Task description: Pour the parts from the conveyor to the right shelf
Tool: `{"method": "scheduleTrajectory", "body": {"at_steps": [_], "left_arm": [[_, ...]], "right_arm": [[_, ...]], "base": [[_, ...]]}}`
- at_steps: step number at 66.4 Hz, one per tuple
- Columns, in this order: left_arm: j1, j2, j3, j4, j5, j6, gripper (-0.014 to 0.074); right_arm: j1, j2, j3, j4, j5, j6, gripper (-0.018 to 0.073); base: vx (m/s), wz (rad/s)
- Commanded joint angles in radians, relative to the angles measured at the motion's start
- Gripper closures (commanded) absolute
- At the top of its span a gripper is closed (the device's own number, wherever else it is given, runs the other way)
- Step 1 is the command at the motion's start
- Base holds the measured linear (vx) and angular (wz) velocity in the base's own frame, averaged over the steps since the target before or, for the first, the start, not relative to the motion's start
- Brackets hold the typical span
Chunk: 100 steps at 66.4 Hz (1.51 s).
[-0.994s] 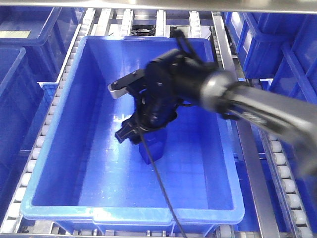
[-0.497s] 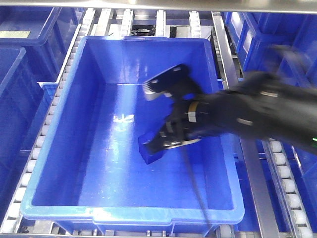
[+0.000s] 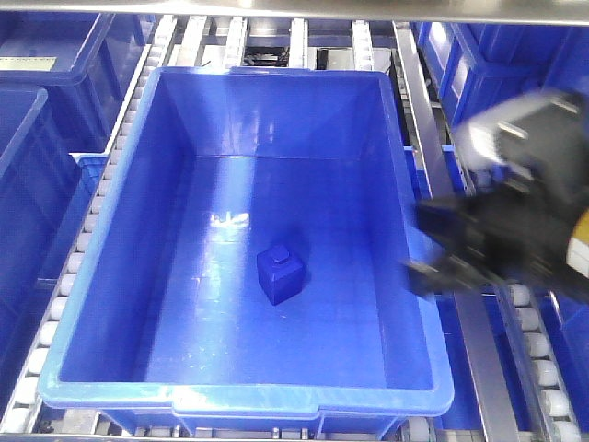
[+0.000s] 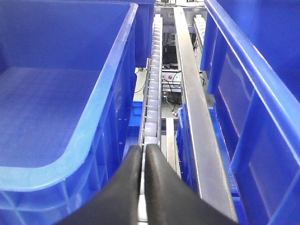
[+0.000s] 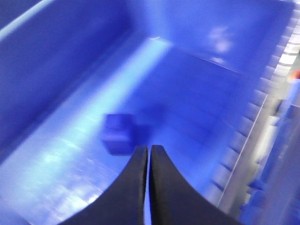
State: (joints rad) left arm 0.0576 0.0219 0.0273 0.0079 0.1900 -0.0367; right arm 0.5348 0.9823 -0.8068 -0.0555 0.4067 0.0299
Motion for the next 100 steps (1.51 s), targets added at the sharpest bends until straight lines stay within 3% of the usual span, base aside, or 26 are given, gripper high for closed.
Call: {"method": "scheduleTrajectory", "body": {"at_steps": [1,17,33,49,57,66,82,92,100], "left_arm": [[-0.001,0.013,-0.019,-0.008,-0.071,-0.008,0.0603],[-0.001,0.013,-0.019,-0.008,-0.071,-0.008,0.0603],[-0.001,0.013,-0.019,-0.008,-0.071,-0.008,0.0603],[-0.001,0.013,-0.019,-0.008,-0.071,-0.008,0.0603],[-0.001,0.013,-0.019,-0.008,-0.071,-0.008,0.0603],[-0.001,0.013,-0.019,-0.008,-0.071,-0.008,0.0603],[-0.001,0.013,-0.019,-0.008,-0.071,-0.008,0.0603],[-0.001,0.013,-0.019,-0.008,-0.071,-0.008,0.0603],[-0.001,0.013,-0.019,-0.008,-0.071,-0.008,0.0603]], "right_arm": [[-0.026,-0.090,0.041,-0.002,-0.081,0.002,0.0564],[-0.050,-0.286,0.225,0.074,-0.093,0.002,0.0564],[-0.050,-0.404,0.480,0.130,-0.227,0.002,0.0564],[-0.052,-0.637,0.662,0.122,-0.262,0.002,0.0564],[-0.117,-0.738,0.734,0.122,-0.263,0.002,0.0564],[-0.250,-0.841,0.799,0.123,-0.263,0.002,0.0564],[-0.406,-1.008,0.818,0.118,-0.262,0.002,0.0564],[-0.457,-1.006,0.820,-0.024,-0.288,0.002,0.0564],[-0.458,-1.007,0.844,-0.266,-0.361,0.002,0.0564]], "base": [[0.00,0.00],[0.00,0.00],[0.00,0.00],[0.00,0.00],[0.00,0.00],[0.00,0.00],[0.00,0.00],[0.00,0.00],[0.00,0.00]]}}
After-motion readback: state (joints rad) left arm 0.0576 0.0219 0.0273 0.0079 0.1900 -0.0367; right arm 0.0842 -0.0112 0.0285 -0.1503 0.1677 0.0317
